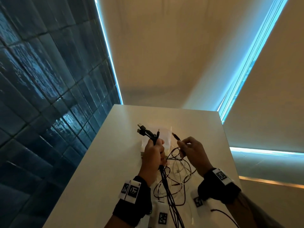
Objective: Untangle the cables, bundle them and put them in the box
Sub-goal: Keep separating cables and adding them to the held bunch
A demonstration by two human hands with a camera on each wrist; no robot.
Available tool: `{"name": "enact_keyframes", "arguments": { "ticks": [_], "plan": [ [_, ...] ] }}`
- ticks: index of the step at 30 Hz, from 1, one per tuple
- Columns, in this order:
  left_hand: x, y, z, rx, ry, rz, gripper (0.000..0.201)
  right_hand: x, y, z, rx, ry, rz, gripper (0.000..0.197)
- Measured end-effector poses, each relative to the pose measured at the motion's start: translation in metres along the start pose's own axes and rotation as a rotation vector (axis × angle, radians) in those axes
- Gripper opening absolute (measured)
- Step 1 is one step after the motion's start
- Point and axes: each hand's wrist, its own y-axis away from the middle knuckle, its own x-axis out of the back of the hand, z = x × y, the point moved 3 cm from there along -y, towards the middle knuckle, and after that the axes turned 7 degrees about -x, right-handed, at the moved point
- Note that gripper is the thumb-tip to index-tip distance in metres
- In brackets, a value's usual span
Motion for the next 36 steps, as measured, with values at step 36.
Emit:
{"name": "enact_keyframes", "arguments": {
  "ticks": [36],
  "plan": [
    [0.033,0.019,0.018,-0.198,0.130,0.186,0.046,-0.061,0.023,0.023,0.063,-0.118,-0.538,0.026]
  ]
}}
